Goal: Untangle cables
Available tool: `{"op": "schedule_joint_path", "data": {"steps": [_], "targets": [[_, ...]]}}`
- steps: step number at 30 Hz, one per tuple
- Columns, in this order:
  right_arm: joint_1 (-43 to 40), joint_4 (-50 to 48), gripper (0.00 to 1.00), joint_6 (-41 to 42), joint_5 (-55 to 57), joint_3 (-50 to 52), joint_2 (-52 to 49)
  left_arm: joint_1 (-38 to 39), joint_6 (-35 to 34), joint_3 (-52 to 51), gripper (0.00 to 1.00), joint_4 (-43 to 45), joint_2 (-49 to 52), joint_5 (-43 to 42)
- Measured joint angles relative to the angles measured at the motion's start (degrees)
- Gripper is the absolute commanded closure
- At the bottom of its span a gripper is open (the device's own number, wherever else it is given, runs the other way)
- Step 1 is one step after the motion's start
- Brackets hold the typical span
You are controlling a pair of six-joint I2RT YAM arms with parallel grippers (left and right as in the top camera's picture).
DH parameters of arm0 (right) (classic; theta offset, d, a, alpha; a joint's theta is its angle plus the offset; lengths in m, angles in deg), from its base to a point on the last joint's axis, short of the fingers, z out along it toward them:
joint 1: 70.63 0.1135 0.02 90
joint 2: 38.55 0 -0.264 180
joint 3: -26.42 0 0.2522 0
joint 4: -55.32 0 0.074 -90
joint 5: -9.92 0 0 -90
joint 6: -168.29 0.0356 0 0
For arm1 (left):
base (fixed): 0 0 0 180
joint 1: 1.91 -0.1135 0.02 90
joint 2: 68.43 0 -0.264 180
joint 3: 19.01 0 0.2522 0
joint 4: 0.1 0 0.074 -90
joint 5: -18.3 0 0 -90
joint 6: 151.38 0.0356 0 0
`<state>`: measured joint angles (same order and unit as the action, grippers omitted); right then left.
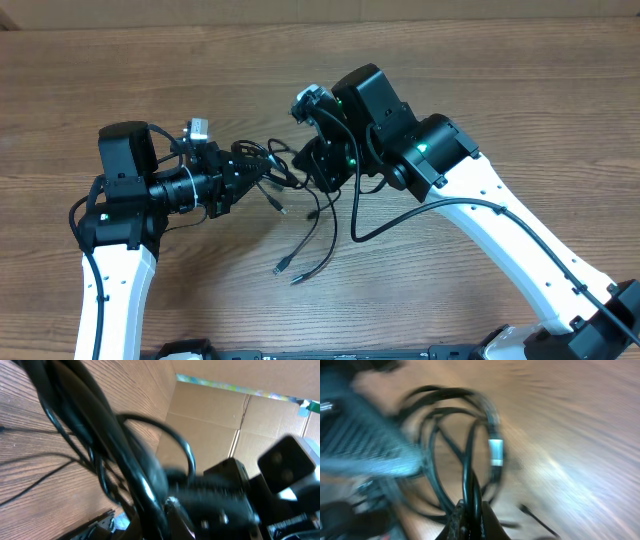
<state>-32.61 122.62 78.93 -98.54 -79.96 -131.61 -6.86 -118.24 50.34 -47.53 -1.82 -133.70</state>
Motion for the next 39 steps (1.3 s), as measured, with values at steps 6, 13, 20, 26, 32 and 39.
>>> {"op": "schedule_joint_path", "data": {"steps": [6,13,20,26,32,39], "targets": [[-0.9,0.02,0.96,6.21,14.47,0.0,0.0,-0.22,0.07,0.0,0.96,0.24,0.0,-3.89],[-6.99,1.6,0.96,15.67,19.96,0.0,0.0,-4.42,0.11,0.0,0.96,3.74,0.0,-13.86],[-11.82,4.76,0.96,24.28,21.64,0.0,0.74,-9.01,0.04,-0.07,0.96,5.66,0.07,-22.23],[-14.32,6.99,0.96,26.32,21.46,-0.07,1.46,-10.12,0.04,-0.09,0.96,5.77,0.07,-23.37],[-27.1,9.88,0.96,26.99,36.2,-0.04,1.38,-15.32,-0.17,-0.11,0.96,7.56,-0.07,-25.94],[-35.39,10.05,0.96,27.12,42.66,-0.04,1.38,-15.45,-0.68,-0.11,0.96,9.73,-0.07,-27.15]]}}
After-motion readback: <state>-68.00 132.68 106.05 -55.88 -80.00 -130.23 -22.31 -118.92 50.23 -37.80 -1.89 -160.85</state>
